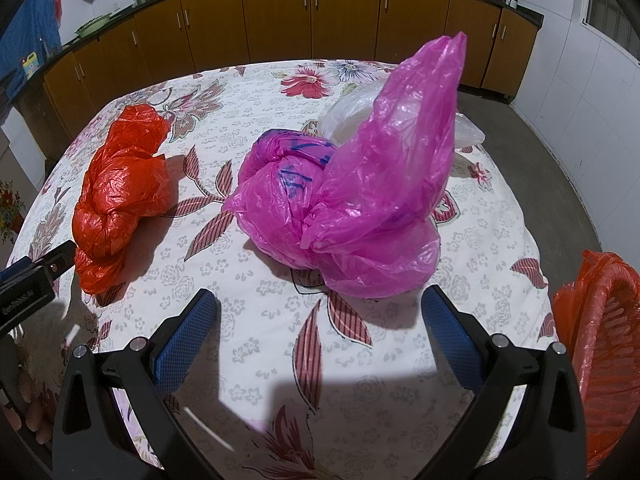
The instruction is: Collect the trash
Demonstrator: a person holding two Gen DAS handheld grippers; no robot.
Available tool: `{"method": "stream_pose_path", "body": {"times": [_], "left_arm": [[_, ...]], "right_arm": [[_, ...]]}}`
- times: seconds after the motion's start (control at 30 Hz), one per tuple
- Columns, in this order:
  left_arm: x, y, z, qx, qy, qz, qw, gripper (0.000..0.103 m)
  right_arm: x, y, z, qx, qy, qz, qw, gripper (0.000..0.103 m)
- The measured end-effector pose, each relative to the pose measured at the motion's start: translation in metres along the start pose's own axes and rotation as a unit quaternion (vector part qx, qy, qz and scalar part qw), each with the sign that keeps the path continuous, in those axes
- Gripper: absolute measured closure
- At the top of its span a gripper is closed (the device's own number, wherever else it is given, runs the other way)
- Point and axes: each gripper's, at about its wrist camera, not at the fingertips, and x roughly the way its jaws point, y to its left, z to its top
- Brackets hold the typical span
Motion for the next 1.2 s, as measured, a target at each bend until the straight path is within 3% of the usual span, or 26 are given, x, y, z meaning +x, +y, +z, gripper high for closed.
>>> {"method": "stream_pose_path", "body": {"times": [0.8, 1.2], "left_arm": [[-0.001, 0.014, 0.007, -0.012, -0.007, 0.010, 0.9999, 0.004], [-0.050, 0.035, 0.018, -0.017, -0.063, 0.031, 0.9974, 0.004]], "right_arm": [[0.000, 0.000, 0.000, 0.000, 0.000, 0.000, 1.000, 0.002], [-0.003, -0.005, -0.003, -0.025, 0.010, 0.017, 0.999, 0.002]]}}
